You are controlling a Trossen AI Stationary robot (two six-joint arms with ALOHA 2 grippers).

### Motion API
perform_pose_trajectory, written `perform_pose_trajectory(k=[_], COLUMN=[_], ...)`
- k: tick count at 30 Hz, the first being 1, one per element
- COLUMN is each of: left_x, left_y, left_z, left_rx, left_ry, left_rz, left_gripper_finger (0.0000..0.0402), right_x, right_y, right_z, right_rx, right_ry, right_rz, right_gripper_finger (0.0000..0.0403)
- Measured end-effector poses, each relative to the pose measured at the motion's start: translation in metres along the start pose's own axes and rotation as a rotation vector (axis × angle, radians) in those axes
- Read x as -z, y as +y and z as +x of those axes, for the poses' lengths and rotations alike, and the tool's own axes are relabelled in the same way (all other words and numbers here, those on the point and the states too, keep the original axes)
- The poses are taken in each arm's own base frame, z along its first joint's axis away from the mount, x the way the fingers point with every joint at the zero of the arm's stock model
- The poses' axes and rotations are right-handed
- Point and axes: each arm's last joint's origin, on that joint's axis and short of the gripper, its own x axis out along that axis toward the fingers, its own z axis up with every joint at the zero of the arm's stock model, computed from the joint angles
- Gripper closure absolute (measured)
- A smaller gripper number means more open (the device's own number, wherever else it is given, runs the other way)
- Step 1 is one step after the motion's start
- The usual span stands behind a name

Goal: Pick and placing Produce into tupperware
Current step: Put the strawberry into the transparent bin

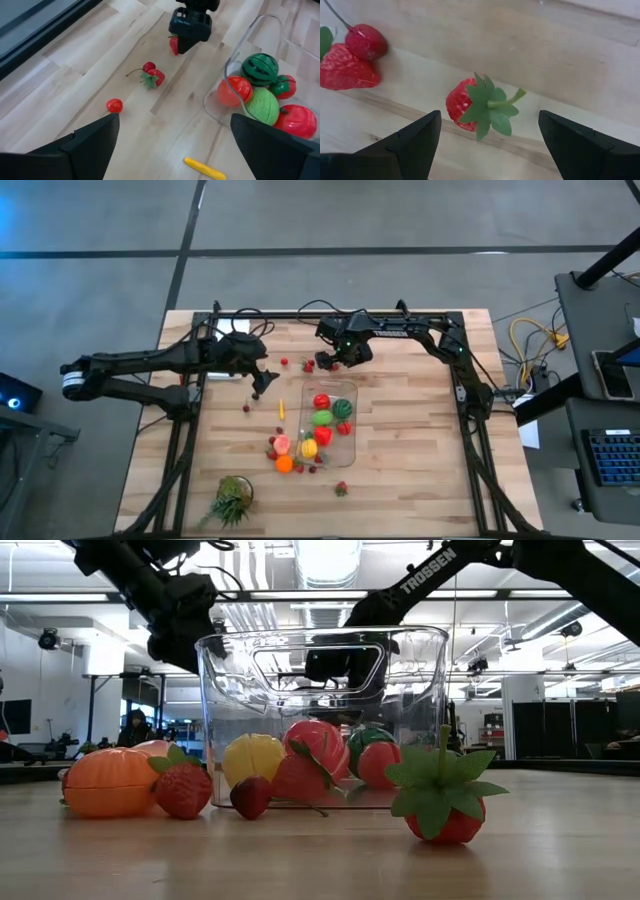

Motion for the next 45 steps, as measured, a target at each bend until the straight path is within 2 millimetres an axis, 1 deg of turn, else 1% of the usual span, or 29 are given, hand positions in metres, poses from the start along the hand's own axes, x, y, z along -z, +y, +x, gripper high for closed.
perform_pose_trajectory(k=[7,12,17,19,24,28,45], left_x=[-0.0001,-0.0001,-0.0001,-0.0001,-0.0001,-0.0001,-0.0002], left_y=[0.0003,0.0002,0.0002,0.0002,0.0002,0.0002,0.0003], left_z=[0.0000,0.0000,0.0000,0.0000,0.0001,0.0001,0.0002], left_rx=[-0.005,-0.004,-0.004,-0.005,-0.005,-0.005,-0.008], left_ry=[-0.001,-0.001,-0.002,-0.002,-0.001,-0.001,-0.002], left_rz=[-0.001,0.000,0.000,0.000,0.000,0.017,0.019], left_gripper_finger=[0.0033,0.0033,0.0033,0.0033,0.0033,0.0033,0.0033], right_x=[-0.0010,-0.0045,-0.0053,-0.0052,-0.0057,-0.0059,-0.0035], right_y=[0.0009,0.0053,0.0058,0.0056,0.0053,0.0052,0.0006], right_z=[0.0001,-0.0001,0.0007,0.0013,0.0013,0.0013,0.0078], right_rx=[-0.008,-0.052,-0.063,-0.061,-0.046,-0.046,-0.035], right_ry=[-0.013,-0.050,-0.058,-0.057,-0.077,-0.077,-0.069], right_rz=[-0.004,-0.031,-0.008,-0.008,-0.007,-0.005,0.009], right_gripper_finger=[0.0076,0.0076,0.0080,0.0090,0.0135,0.0157,0.0165])
